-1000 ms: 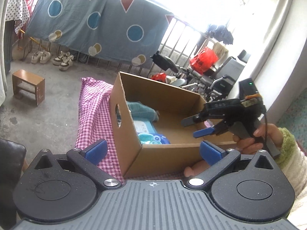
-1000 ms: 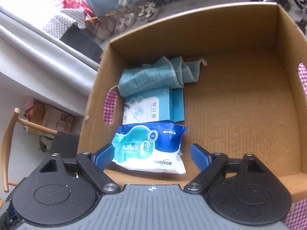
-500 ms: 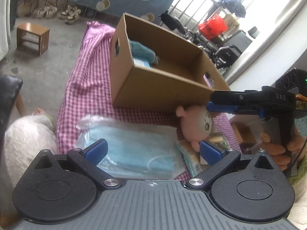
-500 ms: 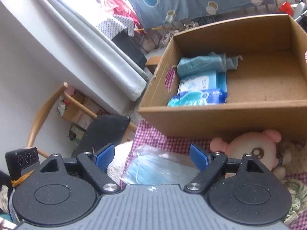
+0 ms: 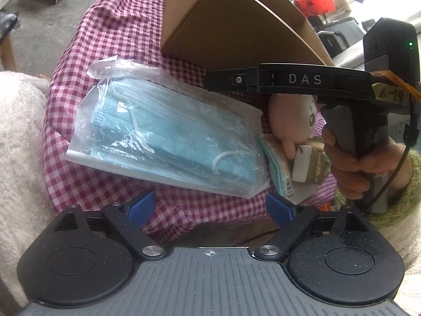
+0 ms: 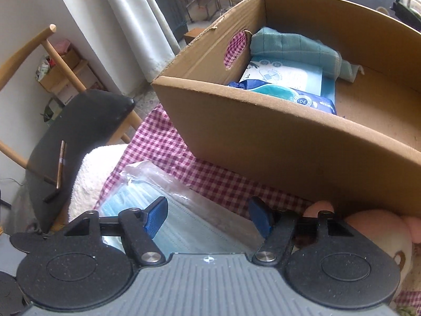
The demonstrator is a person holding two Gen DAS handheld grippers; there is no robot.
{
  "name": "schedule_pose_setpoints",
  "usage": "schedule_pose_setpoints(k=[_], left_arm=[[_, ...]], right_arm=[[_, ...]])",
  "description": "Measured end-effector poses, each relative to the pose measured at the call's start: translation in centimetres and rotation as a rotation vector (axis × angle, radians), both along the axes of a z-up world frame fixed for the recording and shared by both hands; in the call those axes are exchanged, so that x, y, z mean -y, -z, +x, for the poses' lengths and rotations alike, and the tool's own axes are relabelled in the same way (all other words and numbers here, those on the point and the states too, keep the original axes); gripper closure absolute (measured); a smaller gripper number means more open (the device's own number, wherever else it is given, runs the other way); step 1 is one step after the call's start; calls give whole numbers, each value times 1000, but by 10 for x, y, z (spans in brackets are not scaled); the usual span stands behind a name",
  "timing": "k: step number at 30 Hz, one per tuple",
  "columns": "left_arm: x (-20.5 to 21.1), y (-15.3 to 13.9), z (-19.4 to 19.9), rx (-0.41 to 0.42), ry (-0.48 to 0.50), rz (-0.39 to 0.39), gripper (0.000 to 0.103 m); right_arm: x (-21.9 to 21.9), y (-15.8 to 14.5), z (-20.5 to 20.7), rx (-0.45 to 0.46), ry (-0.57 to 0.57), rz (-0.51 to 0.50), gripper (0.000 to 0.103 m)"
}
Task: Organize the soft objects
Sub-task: 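Move the right gripper to the bag of blue face masks on the table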
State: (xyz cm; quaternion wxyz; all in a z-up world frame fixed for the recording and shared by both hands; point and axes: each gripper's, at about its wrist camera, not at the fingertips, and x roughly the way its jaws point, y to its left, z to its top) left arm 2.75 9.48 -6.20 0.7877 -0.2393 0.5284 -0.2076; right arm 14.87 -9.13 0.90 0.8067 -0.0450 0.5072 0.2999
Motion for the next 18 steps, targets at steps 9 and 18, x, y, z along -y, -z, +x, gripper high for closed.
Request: schedule_pose_setpoints(k=[9,18], left_arm=[[-7,1,21,52,-29,2,20],[-43,-4,32,109,-138,55,18]], right_arm=[[1,22,15,-112,29,9,36],[2,26,19,-330,55,194,36]])
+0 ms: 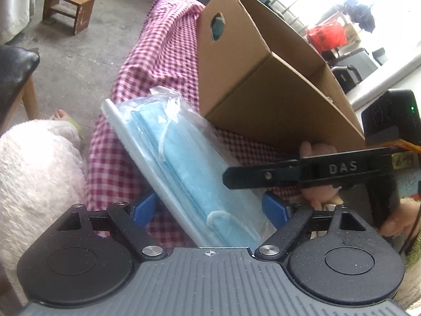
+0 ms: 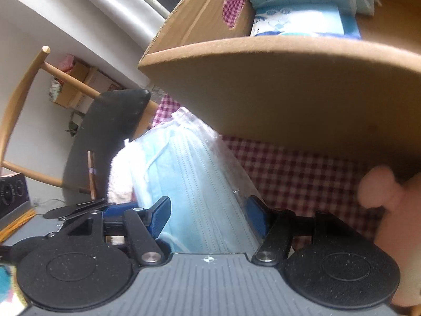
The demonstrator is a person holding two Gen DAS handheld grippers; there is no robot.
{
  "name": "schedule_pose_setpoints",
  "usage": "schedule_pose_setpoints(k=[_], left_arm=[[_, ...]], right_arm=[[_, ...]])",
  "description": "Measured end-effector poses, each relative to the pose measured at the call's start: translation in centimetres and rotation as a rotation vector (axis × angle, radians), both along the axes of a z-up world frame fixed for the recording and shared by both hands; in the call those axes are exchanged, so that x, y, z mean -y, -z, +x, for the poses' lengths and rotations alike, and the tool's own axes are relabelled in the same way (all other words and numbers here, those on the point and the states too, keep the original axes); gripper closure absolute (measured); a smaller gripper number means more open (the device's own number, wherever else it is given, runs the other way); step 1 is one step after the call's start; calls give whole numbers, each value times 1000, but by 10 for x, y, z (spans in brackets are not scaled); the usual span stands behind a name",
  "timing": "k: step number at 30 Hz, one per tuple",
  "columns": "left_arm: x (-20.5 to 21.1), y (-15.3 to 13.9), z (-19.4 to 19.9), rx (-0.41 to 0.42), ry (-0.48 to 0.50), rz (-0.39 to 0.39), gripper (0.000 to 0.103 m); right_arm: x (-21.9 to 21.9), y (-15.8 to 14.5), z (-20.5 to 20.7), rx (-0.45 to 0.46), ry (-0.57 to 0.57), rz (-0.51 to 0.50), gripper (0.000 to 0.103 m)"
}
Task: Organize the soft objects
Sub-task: 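Grasp the face-mask bag edge with the right gripper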
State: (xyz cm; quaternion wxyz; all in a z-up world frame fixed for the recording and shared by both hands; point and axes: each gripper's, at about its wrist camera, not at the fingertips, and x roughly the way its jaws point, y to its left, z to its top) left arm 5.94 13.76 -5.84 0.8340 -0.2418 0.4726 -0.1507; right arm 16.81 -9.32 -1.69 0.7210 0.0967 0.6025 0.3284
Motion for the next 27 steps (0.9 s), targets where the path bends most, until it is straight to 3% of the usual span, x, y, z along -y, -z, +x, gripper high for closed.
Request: schedule_pose_setpoints(k=[2,6,9,13,15,18,21,27], left_arm=[[-8,2,-2,-10,-2,-22,21],[-12,7,-5,-35,-3,-67,26],[-9,6,-5,-17,-6,-45,29],[-11,-2,-10,18,-21,-27,45],[-15,-4,-12,39,-32,-31,54],[-17,-3,-12,40,-42,-17,70],[-14,-1,-12,29,-40,37,78],[-16,-3,-13,43,-39,39,88]], right_arm=[[4,2,1,-45,14,37,37],[11,3,6,-23,49,18,44],[9,5,8,-27,37,31,49],[0,3,2,-30,-6,59,56],[1,1,0,-32,-16,96,70],[-3,4,-4,-26,-17,91,77],[-9,8,-9,0,-22,61,79],[-2,-12,-20,118,31,25,78]])
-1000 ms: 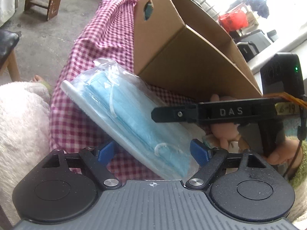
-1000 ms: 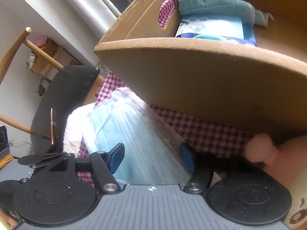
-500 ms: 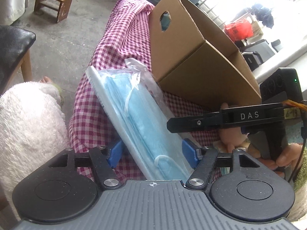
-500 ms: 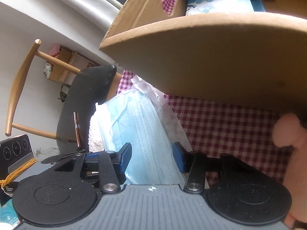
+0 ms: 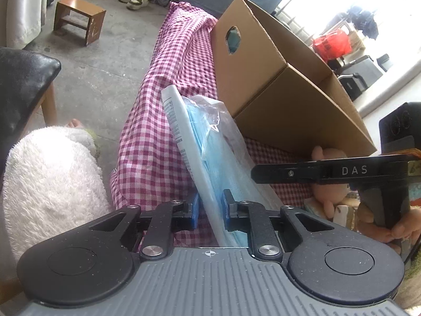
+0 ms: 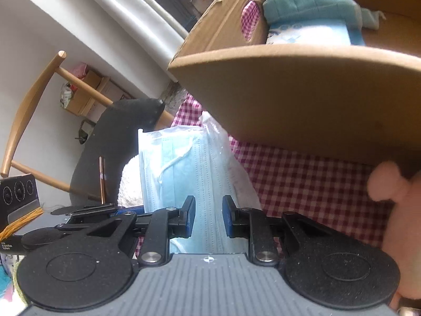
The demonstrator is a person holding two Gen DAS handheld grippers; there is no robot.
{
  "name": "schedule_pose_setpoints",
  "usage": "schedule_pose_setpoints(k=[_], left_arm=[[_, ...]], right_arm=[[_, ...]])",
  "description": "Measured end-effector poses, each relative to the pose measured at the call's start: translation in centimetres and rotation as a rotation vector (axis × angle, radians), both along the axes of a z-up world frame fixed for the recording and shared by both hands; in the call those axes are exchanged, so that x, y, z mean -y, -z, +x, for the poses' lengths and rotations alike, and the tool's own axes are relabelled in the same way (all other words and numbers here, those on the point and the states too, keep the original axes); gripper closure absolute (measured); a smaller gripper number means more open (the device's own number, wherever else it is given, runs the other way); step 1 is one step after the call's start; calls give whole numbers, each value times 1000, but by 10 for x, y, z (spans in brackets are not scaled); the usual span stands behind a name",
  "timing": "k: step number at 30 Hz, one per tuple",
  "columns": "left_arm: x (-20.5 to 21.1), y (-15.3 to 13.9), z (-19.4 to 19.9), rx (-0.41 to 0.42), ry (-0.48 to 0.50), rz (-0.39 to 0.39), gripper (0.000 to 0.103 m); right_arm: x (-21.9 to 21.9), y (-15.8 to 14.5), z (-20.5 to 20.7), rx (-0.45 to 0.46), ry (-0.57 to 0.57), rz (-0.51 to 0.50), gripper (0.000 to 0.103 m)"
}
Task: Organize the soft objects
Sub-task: 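Grasp the face-mask bag edge with the right gripper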
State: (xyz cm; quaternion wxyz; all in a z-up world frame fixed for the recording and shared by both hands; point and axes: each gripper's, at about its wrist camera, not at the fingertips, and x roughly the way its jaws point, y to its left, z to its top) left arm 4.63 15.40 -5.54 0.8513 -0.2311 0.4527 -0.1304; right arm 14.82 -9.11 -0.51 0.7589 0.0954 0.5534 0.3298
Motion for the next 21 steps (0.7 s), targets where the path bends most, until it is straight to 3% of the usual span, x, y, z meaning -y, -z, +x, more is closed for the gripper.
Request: schedule_pose_setpoints(k=[4,6,9,14,19,21], left_arm=[[-6,-3,0,8,-5,29,90],[-9,-1,-1,4,-2,40,90],[-12,4,-1,-10,-1,43,90],[-15,7,-1,0,-7,41,90],[-25,12,-2,6,-14,12,90],[-30,15,-1,6,-15,-22,90]], right_arm=[[9,2,0,22,58,-62,76],[8,9,-1,9,65,-103,70],[2,12,-8,26,34,-115,57],[-15,10,-21,24,-58,-104,55],[7,15,-12,-122,-19,130,56],[12,18,-10,-129,9,134,57]])
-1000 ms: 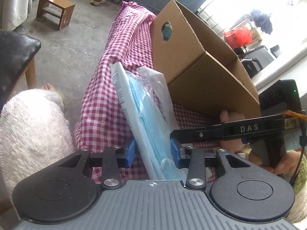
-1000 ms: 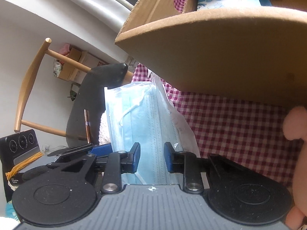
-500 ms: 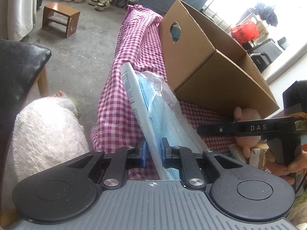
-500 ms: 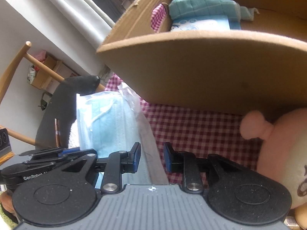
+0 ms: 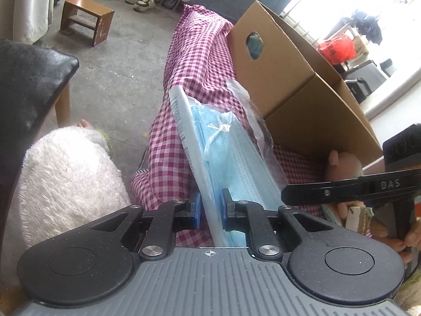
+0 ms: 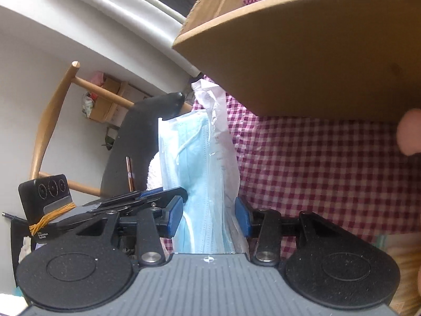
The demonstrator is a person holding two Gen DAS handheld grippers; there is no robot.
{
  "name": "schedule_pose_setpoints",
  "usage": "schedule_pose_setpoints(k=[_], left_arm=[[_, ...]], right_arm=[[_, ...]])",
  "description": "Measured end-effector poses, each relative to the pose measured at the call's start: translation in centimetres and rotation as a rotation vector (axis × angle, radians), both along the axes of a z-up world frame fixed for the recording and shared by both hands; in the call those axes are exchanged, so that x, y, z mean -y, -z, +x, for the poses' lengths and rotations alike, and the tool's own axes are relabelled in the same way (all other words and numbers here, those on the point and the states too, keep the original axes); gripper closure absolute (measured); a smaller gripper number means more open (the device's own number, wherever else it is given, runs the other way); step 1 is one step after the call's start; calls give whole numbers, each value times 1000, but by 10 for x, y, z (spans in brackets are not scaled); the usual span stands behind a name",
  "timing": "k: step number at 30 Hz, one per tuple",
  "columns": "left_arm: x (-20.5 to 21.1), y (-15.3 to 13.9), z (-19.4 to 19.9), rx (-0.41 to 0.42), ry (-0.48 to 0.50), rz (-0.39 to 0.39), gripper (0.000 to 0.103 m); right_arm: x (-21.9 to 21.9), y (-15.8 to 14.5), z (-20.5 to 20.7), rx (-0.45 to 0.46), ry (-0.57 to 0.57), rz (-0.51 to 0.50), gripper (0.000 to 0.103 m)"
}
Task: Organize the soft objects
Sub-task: 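Grasp the face-mask bag edge with the right gripper, then lift the face-mask bag with the right gripper and carry it into the box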
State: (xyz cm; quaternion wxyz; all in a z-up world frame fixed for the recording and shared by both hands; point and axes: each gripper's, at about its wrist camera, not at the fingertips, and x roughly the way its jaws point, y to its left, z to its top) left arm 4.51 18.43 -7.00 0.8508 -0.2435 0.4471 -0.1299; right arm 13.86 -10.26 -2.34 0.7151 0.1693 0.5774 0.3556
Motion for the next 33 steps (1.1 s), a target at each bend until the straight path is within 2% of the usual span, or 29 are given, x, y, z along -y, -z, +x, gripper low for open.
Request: schedule_pose_setpoints(k=[1,2,7,8,9,14,19,24,28,33], left_arm=[[-1,1,0,2,2,-13,90],[-2,2,1,3,2,-20,90],[-8,-1,-1,22,7,-71,90],[-10,-4,-3,30,5,-83,90],[-11,-8,-5,38,1,-77,90],[-15,-32,-17,91,-15,-82,90],[-13,-72,-30,186,-31,-72,90],[4,-125,-28,312,-16,-30,90],[32,-160,-6,387,28,17,90],[83,-192,42,452,124,40,90]], right_arm=[[-1,3,1,5,15,-38,58],[0,7,3,5,25,-47,64],[-10,9,-2,19,29,-22,67],[-13,10,-3,13,20,-17,77],[-14,10,-4,-1,22,-2,80],[-18,-3,-12,24,18,47,84],[-22,-34,-20,78,0,107,84],[-15,-80,-24,192,-15,173,84],[9,-111,-13,275,17,213,84],[56,-140,13,337,100,230,84]])
